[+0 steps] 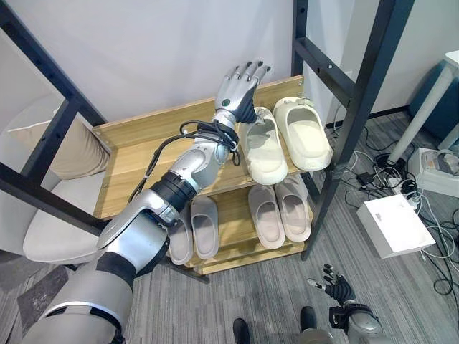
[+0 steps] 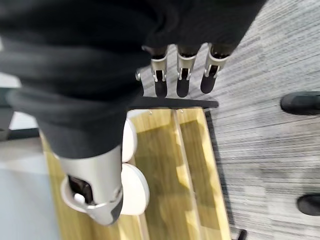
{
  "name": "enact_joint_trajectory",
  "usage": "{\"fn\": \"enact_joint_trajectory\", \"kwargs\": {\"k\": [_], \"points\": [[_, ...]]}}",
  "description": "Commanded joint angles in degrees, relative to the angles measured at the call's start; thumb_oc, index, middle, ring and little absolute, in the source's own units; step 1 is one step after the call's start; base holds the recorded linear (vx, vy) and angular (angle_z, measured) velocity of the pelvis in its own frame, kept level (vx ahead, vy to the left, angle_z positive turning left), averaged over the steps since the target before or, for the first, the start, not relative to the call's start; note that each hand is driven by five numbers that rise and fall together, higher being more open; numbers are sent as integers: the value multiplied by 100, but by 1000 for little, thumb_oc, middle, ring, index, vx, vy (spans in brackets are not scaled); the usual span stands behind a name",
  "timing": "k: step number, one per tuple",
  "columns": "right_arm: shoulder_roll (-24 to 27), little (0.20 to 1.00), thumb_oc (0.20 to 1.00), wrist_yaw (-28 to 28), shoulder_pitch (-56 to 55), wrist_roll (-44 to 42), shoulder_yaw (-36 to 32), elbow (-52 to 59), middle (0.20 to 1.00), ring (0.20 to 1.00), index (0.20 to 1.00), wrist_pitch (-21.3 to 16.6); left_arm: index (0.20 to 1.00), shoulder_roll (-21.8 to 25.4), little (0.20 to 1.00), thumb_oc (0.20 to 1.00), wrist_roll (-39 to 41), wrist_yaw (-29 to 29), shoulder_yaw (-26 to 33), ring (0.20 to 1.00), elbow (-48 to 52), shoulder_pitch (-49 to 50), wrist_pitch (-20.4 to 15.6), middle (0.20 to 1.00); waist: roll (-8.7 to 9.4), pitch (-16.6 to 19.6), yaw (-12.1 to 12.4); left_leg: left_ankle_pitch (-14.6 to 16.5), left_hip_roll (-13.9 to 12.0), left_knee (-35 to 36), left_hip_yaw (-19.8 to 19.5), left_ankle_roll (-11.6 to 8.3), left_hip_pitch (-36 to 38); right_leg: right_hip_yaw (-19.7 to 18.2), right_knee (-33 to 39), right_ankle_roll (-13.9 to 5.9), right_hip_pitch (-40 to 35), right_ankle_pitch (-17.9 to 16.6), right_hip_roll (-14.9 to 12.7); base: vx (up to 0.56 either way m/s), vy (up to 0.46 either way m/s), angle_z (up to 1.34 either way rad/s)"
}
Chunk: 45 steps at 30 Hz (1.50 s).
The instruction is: Arrange the slippers neatly on the shoe rack.
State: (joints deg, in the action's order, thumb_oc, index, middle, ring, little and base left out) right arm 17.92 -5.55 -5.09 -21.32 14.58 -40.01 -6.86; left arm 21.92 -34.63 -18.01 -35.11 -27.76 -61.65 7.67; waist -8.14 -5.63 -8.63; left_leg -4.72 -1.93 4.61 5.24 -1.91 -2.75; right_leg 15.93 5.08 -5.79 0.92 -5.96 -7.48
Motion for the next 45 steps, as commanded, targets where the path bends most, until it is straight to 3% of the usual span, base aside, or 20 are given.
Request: {"fn": "enact_joint_trajectory", "kwargs": {"k": [1,2,3,4,5,8,9,10,11,17,25,26,36,40,45], "points": [[-216,1000,1000,91,-64,97,-222,320,1000,1000,1000,-45,1000,236,1000,1000,585,-87,719,1000,99,57,-296,1000,353,26,194,364,262,39,-178,-78,267,247,-8,-276,-363,574,62,-17,-2,15],[-215,1000,1000,91,-66,96,-220,321,1000,1000,1000,-45,1000,237,1000,1000,584,-85,722,1000,104,62,-295,1000,351,28,190,364,263,39,-180,-78,266,249,-8,-276,-363,574,62,-13,-8,6],[-232,1000,1000,103,-71,114,-219,337,1000,1000,1000,-27,1000,153,1000,1000,1101,-151,927,1000,236,320,-468,1000,362,30,223,355,269,39,-200,-76,262,272,-8,-270,-373,575,59,-5,1,9],[-340,1000,1000,106,-103,193,-197,356,1000,1000,1000,42,1000,-77,1000,1000,2758,-132,1385,1000,680,1053,-984,1000,365,10,295,352,277,39,-233,-72,293,302,-8,-263,-428,577,49,-12,3,16],[-337,1000,1000,105,-107,192,-190,359,1000,1000,1000,43,1000,-70,1000,1000,2762,-127,1392,1000,692,1066,-981,1000,362,34,285,333,281,39,-238,-68,261,308,-8,-262,-399,562,45,-3,7,14],[-449,1000,1000,101,-82,257,-142,321,1000,1000,1000,69,1000,-397,1000,1000,4985,147,1635,1000,1074,2081,-1585,1000,356,55,375,308,289,39,-277,-65,254,357,-8,-253,-411,555,39,-11,11,12],[-462,1000,1000,118,7,212,-59,302,1000,1000,1000,101,1000,-591,1000,1000,5686,366,1446,1000,1100,2601,-1584,1000,366,50,411,295,286,39,-284,-65,255,373,-8,-247,-413,559,43,-12,10,4],[-462,1000,1000,118,3,211,-57,302,1000,1000,1000,100,1000,-589,1000,1000,5689,368,1446,1000,1102,2606,-1584,1000,367,53,410,296,286,39,-284,-66,255,373,-8,-247,-413,560,43,0,0,0],[-404,1000,1000,128,147,104,-3,283,1000,1000,1000,169,1000,-681,1000,1000,6308,610,1291,1000,983,2937,-1460,1000,375,61,435,290,286,39,-298,-69,262,382,-8,-244,-427,572,45,8,14,4],[-308,1000,1000,109,742,-156,134,172,1000,1000,1000,372,1000,-956,1000,1000,7235,889,837,1000,827,3259,-1283,1000,393,94,490,279,279,39,-330,-67,264,425,-8,-243,-448,583,47,6,4,7],[-357,1000,1000,30,1180,-322,363,23,1000,1000,1000,515,1000,-1294,1000,1000,7391,840,350,1000,784,2857,-1155,1000,426,134,501,289,295,39,-357,-55,269,444,-8,-240,-454,580,45,4,2,3],[-461,1000,1000,-58,1312,-336,450,-92,1000,1000,1000,501,1000,-1549,1000,1000,7247,710,228,1000,447,2559,-1136,1000,433,152,470,293,293,39,-348,-57,266,455,-8,-242,-448,579,39,9,8,-5],[-643,1000,1000,-325,1951,-480,610,-892,1000,1000,1000,445,1000,-2292,1000,1000,7039,214,254,1000,-1141,1479,-1230,1000,391,144,333,305,292,39,-261,-63,310,405,-8,-265,-468,565,21,1,3,1],[-660,1000,1000,-354,2025,-471,627,-1021,1000,1000,1000,426,1000,-2217,1000,1000,6831,151,315,1000,-1302,1209,-1229,1000,365,149,306,319,291,39,-239,-65,329,377,-8,-268,-476,558,22,6,0,-4],[-558,1000,1000,-285,1660,-326,566,-830,1000,1000,1000,286,1000,-1606,1000,1000,5449,-168,355,1000,-542,831,-1324,1000,370,155,327,322,293,39,-286,-71,343,417,-8,-266,-507,571,22,-2,-13,-7]]}}
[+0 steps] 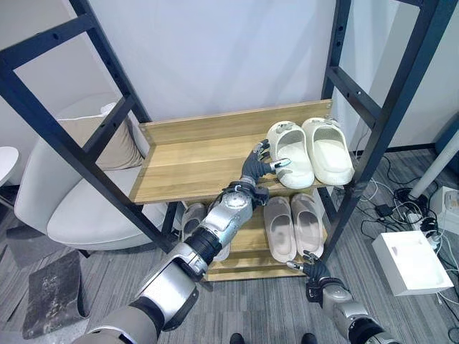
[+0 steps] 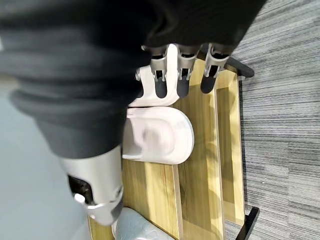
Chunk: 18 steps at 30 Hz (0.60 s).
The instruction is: Arrange the slippers neatly on the shoe rack.
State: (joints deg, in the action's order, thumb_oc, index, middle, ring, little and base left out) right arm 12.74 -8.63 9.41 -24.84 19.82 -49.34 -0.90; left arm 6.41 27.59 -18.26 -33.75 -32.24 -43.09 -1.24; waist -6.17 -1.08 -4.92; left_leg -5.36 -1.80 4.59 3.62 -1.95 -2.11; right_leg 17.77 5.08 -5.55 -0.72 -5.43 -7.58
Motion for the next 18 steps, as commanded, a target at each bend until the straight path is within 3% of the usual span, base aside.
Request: {"fn": "enact_joint_trajectory", "kwargs": {"k": [1,13,16,18], "points": [[-16,1000,1000,43,87,53,3,210,1000,1000,1000,-350,1000,105,1000,1000,-949,-184,290,1000,225,-1004,-479,1000,182,-308,-28,382,282,41,-137,-71,273,249,-8,-290,-342,521,34,0,0,0],[53,1000,1000,141,-588,272,-273,750,1000,1000,1000,-513,1000,911,1000,1000,-996,-301,1143,1000,2074,14,-857,1000,311,-263,165,341,257,41,-294,-123,239,374,-8,-260,-372,550,54,-21,-13,7],[31,1000,1000,160,-636,279,-279,760,1000,1000,1000,-527,1000,990,1000,1000,-806,-156,1175,1000,2629,179,-998,1000,329,-256,197,340,254,41,-300,-128,238,402,-8,-258,-371,551,58,-10,-4,9],[14,1000,1000,214,-722,329,-308,715,1000,1000,1000,-560,1000,1090,1000,1000,-220,337,1117,1000,3818,439,-1239,1000,366,-245,260,345,251,41,-338,-128,221,416,-8,-258,-360,540,68,-17,-8,9]]}}
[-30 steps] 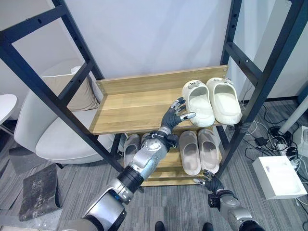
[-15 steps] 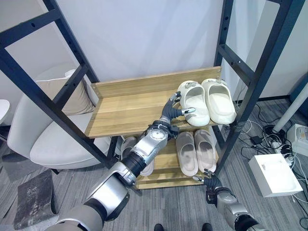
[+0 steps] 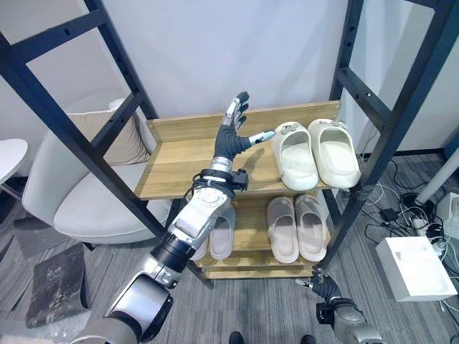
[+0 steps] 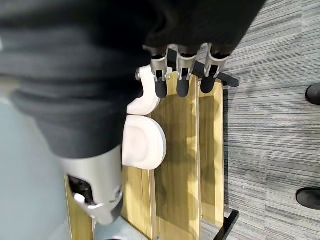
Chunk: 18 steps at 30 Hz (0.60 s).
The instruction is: Arrange the slippers neatly on the shoe rack.
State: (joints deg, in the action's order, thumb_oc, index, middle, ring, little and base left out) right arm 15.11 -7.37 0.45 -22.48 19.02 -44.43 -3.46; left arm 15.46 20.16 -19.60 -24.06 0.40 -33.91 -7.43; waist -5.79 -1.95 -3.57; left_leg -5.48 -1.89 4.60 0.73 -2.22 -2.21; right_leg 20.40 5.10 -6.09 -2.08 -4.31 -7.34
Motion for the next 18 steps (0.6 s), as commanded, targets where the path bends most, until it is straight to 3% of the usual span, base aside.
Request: {"fn": "enact_joint_trajectory", "kwargs": {"k": [1,4,5,7,10,16,18], "points": [[-212,1000,1000,116,148,113,-238,196,1000,1000,1000,-307,1000,204,1000,1000,702,656,74,1000,853,-394,-656,1000,333,-159,141,361,258,40,-57,-98,231,164,-10,-201,-226,427,42,0,0,0],[-212,1000,1000,142,115,131,-232,171,1000,1000,1000,-311,1000,240,1000,1000,766,813,-5,1000,1116,-354,-624,1000,337,-154,149,365,257,40,-61,-97,234,166,-10,-199,-230,432,42,-2,-1,5],[-220,1000,1000,215,67,156,-228,94,1000,1000,1000,-317,1000,291,1000,1000,1181,1368,-327,1000,1797,-187,-564,1000,348,-150,182,371,265,40,-89,-93,241,175,-10,-189,-249,442,53,-3,-6,6],[-224,1000,1000,215,64,157,-227,92,1000,1000,1000,-318,1000,296,1000,1000,1185,1372,-326,1000,1806,-180,-557,1000,352,-148,183,371,265,40,-89,-93,242,175,-10,-189,-251,443,53,-1,2,2],[-302,1000,1000,292,138,234,-182,-68,1000,1000,1000,-317,1000,457,1000,1000,1434,2113,-878,1000,2283,51,-386,1000,342,-165,212,374,269,40,-110,-86,248,180,-10,-184,-267,459,59,0,0,0],[-381,1000,1000,370,103,290,-81,-19,1000,1000,1000,-355,1000,785,1000,1000,943,2678,-1588,1000,1673,921,-84,1000,338,-233,263,369,253,40,-138,-68,270,182,-10,-154,-282,496,85,0,0,0],[-388,1000,1000,368,171,300,7,86,1000,1000,1000,-402,1000,866,1000,1000,158,2814,-1949,1000,888,1426,-14,1000,339,-281,263,369,240,40,-128,-54,276,160,-10,-141,-282,510,99,0,0,0]]}}
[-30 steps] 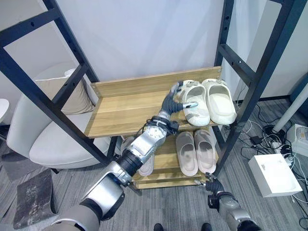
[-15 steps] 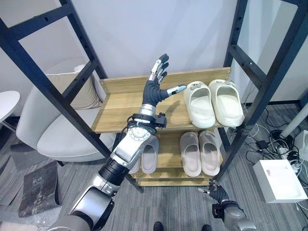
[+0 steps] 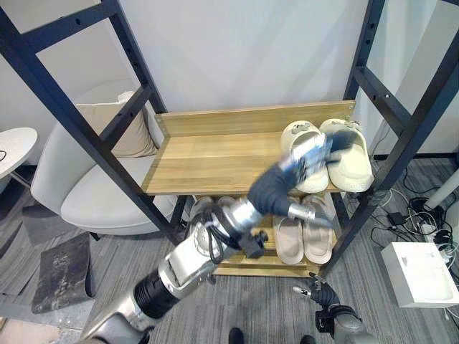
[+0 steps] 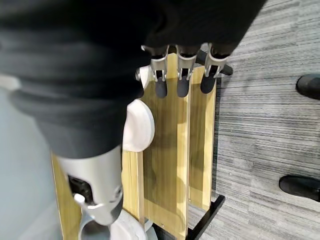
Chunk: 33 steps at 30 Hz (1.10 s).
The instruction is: Arrange the slippers neatly on the shoe rack.
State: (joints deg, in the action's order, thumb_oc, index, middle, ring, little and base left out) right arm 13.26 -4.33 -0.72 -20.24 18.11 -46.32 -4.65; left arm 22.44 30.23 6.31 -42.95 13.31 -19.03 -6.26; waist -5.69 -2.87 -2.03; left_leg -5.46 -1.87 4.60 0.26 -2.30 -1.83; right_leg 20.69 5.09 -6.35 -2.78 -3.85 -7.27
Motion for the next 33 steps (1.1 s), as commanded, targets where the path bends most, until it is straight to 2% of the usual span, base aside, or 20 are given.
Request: {"fn": "enact_joint_trajectory", "kwargs": {"k": [1,2,3,4,6,7,9,10,12,16,19,26,28,29,30,31,33], "points": [[-203,1000,1000,64,283,76,98,277,1000,1000,1000,-281,1000,157,1000,1000,-862,222,-69,1000,-422,-62,-146,1000,331,-187,113,367,237,40,-79,-46,240,130,-9,-115,-214,465,92,0,0,0],[-203,1000,1000,64,312,91,220,435,1000,1000,1000,-304,1000,41,1000,1000,-1190,63,-145,1000,-1182,318,-92,1000,350,-237,113,357,235,40,-79,-38,237,114,-9,-100,-207,475,105,0,0,0],[-195,1000,1000,60,296,91,228,446,1000,1000,1000,-300,1000,13,1000,1000,-1208,59,-152,1000,-1225,321,-122,1000,343,-230,109,358,235,40,-80,-39,240,115,-9,-100,-211,478,105,-32,-6,-3],[-177,1000,1000,44,260,67,335,644,1000,1000,1000,-318,1000,-122,1000,1000,-1589,-109,-184,1000,-1943,590,-64,1000,369,-265,96,347,225,40,-72,-35,234,91,-9,-94,-200,478,113,0,0,0],[-124,1000,1000,40,207,69,367,789,1000,1000,1000,-307,1000,-183,1000,1000,-1749,-184,-155,1000,-2244,663,-32,1000,376,-272,84,343,217,40,-66,-32,233,84,-9,-92,-193,478,118,-5,-6,2],[-48,1000,1000,44,49,56,418,1046,1000,1000,1000,-282,1000,-359,1000,1000,-1899,-383,-16,1000,-2933,873,35,1000,401,-286,59,334,207,39,-50,-26,231,67,-9,-89,-187,473,121,-10,-12,4],[-7,1000,1000,39,-41,60,429,1165,1000,1000,1000,-272,1000,-458,1000,1000,-1879,-501,90,1000,-3199,987,43,1000,408,-289,50,328,204,37,-32,-25,230,66,-9,-90,-187,469,123,0,0,0],[-13,1000,1000,0,-119,69,477,1324,1000,1000,1000,-231,1000,-692,1000,1000,-1478,-739,372,1000,-3702,1207,48,1000,422,-290,58,318,205,37,-45,-17,226,70,-9,-81,-189,461,129,0,0,0],[-39,1000,1000,-27,-122,84,515,1337,1000,1000,1000,-222,1000,-799,1000,1000,-1266,-839,455,1000,-3927,1250,51,1000,430,-286,58,311,207,38,-51,-16,216,74,-9,-78,-183,459,130,0,0,0],[-127,1000,1000,-205,67,52,589,1324,1000,1000,1000,-191,1000,-1083,1000,1000,-418,-1367,1018,1000,-4521,1280,-14,1000,463,-281,126,279,213,37,-102,-18,189,138,-9,-66,-176,449,123,-1,-5,1],[-163,1000,1000,-281,233,-14,592,1204,1000,1000,1000,-208,1000,-1198,1000,1000,-174,-1511,1355,1000,-5015,1320,-30,1000,489,-268,180,274,216,31,-116,-19,188,150,-9,-59,-181,451,126,-2,-13,17],[-85,1000,1000,-353,380,85,503,1004,1000,1000,1000,-188,1000,-1227,1000,1000,-306,-1623,1911,1000,-5518,1492,-26,1000,519,-252,227,284,199,26,-69,-32,226,147,-9,-34,-220,483,144,-1,-3,4],[537,1000,1000,1,-251,-38,53,970,1000,1000,1000,-239,1000,-1049,1000,1000,-340,-1505,2270,1000,-5260,1754,-48,1000,552,-283,171,303,181,27,-10,-43,264,109,-9,-37,-239,494,164,0,0,0],[583,1000,1000,95,-246,-217,-204,300,1000,1000,1000,-310,1000,-1067,1000,1000,-376,-1418,2265,1000,-5270,1871,-39,1000,539,-295,152,307,178,31,4,-38,273,93,-9,-41,-239,491,165,-8,-11,-4],[583,1000,1000,95,-246,-217,-204,300,1000,1000,1000,-310,1000,-1067,1000,1000,-376,-1418,2265,1000,-5270,1871,-39,1000,539,-295,152,307,178,31,4,-38,273,93,-9,-41,-239,491,165,-6,1,-11],[550,1000,1000,-5,138,-104,-291,-259,1000,1000,1000,-367,1000,-1079,1000,1000,-533,-1293,2261,1000,-5407,1829,17,1000,520,-295,131,296,189,34,-5,-41,255,94,-9,-43,-227,493,165,-4,-1,-12],[488,1000,1000,-53,238,-78,-335,-130,1000,1000,1000,-378,1000,-1103,1000,1000,-597,-1290,2340,1000,-5489,1842,21,1000,514,-300,133,294,188,36,-19,-45,271,107,-9,-40,-246,500,158,9,-4,-15]]}}
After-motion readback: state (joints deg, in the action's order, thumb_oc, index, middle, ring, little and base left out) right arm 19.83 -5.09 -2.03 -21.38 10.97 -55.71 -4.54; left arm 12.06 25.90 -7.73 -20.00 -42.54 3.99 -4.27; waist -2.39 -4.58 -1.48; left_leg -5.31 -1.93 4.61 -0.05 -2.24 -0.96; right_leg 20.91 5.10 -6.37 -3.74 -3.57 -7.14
